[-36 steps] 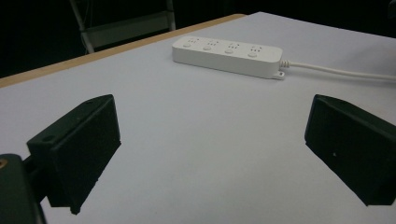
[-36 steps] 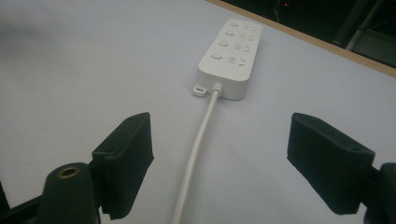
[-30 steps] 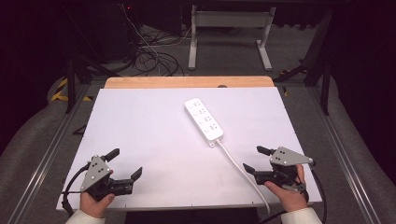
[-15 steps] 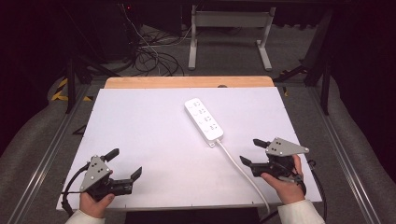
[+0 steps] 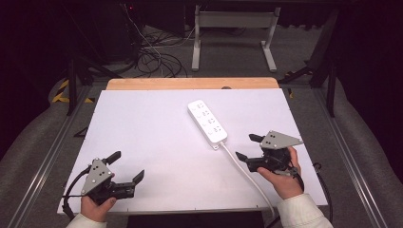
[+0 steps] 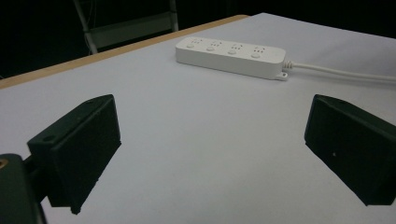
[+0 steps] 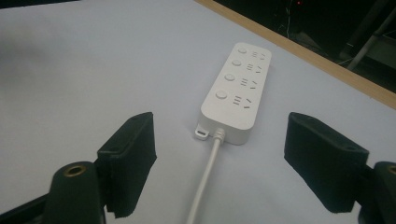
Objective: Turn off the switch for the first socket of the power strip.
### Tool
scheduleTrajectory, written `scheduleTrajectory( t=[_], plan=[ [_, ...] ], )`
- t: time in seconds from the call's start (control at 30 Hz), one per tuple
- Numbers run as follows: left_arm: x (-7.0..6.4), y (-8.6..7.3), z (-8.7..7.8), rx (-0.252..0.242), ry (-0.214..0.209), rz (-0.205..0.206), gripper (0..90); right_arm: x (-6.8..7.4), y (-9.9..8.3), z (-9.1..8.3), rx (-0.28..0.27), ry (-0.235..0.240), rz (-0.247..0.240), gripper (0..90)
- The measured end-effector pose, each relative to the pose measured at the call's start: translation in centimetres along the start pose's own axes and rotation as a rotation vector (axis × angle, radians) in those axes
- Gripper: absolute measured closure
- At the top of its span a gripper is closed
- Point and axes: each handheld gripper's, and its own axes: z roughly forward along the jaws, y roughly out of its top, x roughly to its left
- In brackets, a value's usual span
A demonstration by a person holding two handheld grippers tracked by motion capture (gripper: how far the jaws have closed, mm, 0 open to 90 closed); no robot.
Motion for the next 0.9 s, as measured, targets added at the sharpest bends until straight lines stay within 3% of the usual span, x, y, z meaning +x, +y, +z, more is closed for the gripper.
scheduleTrajectory(
  t=[0.3, 0.43, 0.47, 0.57, 0.7, 0.73, 0.77, 0.9],
  plan=[
    [0.0, 0.0, 0.0, 0.001, 0.001, 0.001, 3.7, 0.2, 1.3, 0.8, 0.008, 0.012, -0.026, 25.6],
    [0.0, 0.0, 0.0, 0.002, 0.003, 0.001, 3.7, 0.2, 1.8, 1.1, 0.009, 0.005, -0.049, 32.7],
    [0.0, 0.0, 0.0, 0.002, 0.003, 0.000, 3.7, 0.3, 2.1, 1.2, 0.012, 0.013, -0.062, 41.1],
    [0.0, 0.0, 0.0, 0.000, 0.002, 0.000, 3.7, 0.4, 2.8, 1.5, 0.022, 0.027, -0.083, 44.3],
    [0.0, 0.0, 0.0, 0.002, 0.005, 0.002, 3.9, 0.1, 3.9, 1.7, 0.014, 0.065, -0.025, 61.5],
    [0.0, 0.0, 0.0, 0.002, 0.005, 0.001, 3.9, 0.1, 3.9, 1.7, 0.014, 0.065, -0.025, 61.5],
    [0.0, 0.0, 0.0, 0.002, 0.006, 0.002, 3.9, -0.2, 4.3, 1.9, 0.013, 0.085, 0.005, 70.2],
    [0.1, 0.0, 0.0, 0.003, 0.007, 0.002, 3.9, -0.6, 5.0, 2.4, 0.037, 0.101, 0.041, 72.5]
  ],
)
